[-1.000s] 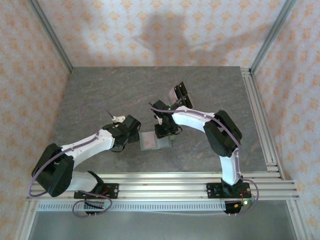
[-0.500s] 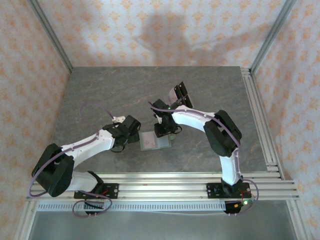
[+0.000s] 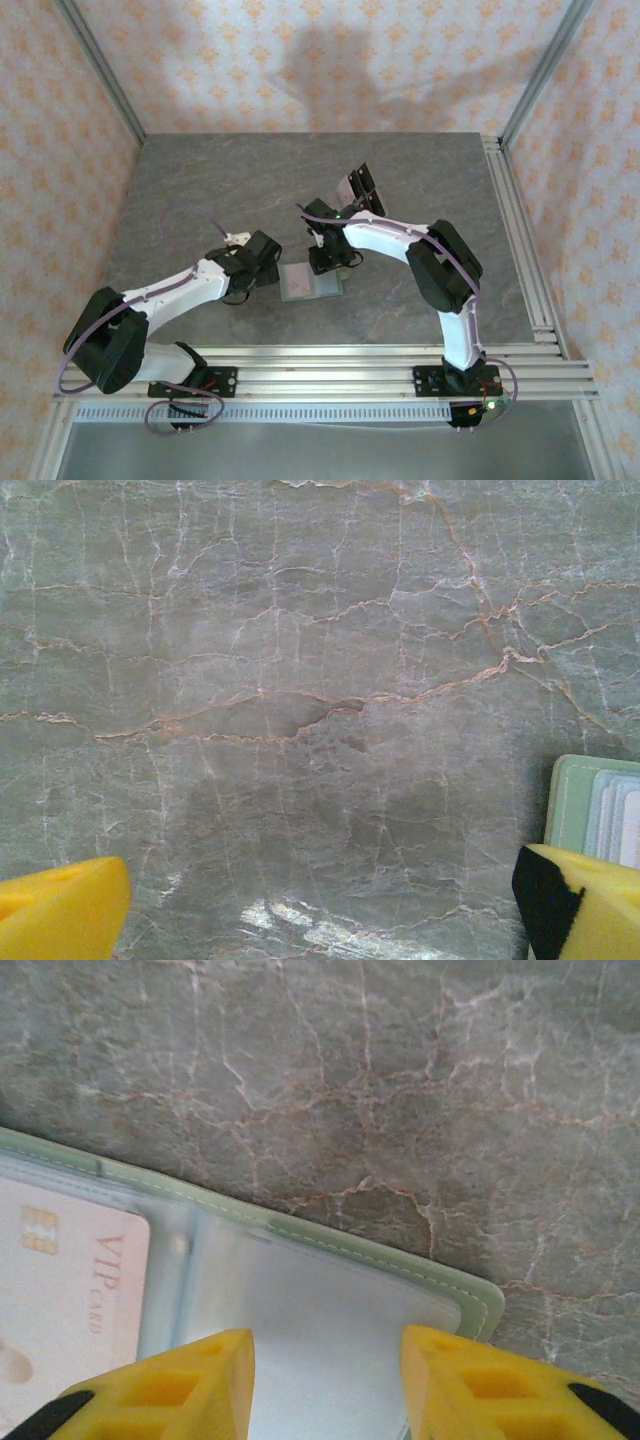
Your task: Put the credit cards into the card holder
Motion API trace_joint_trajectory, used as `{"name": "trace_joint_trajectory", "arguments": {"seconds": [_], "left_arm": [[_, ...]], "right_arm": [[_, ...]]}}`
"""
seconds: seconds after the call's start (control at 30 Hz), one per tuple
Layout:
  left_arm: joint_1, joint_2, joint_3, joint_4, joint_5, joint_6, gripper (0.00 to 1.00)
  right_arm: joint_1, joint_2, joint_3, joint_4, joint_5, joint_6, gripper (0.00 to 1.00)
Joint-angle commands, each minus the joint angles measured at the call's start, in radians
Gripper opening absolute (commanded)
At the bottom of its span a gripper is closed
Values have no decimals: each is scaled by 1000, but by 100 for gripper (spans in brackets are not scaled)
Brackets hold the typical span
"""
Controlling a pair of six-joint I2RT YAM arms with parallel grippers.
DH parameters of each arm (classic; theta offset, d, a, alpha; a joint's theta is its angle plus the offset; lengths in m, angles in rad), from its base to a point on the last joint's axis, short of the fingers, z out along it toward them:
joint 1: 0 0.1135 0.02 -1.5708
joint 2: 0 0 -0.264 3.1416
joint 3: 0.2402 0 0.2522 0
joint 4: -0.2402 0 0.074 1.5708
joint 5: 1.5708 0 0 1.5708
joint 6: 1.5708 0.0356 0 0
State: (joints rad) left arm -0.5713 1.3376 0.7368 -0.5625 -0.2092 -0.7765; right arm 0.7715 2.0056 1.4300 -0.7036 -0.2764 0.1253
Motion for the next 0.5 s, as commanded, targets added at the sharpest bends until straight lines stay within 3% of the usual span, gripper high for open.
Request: {"name": "trace_joint_trajectory", "arguments": {"seconds": [0.0, 0.3, 0.47], "left_arm": [[5, -15, -12, 3, -10, 13, 100], [5, -14, -14, 7, -8, 9, 100], [5, -11, -20, 13, -2, 10, 100]], "right_arm": [[-7, 19, -30, -5, 32, -13, 44], [-8, 40, -55, 5, -23, -8, 41], [-13, 27, -66, 38, -114, 18, 40]]}}
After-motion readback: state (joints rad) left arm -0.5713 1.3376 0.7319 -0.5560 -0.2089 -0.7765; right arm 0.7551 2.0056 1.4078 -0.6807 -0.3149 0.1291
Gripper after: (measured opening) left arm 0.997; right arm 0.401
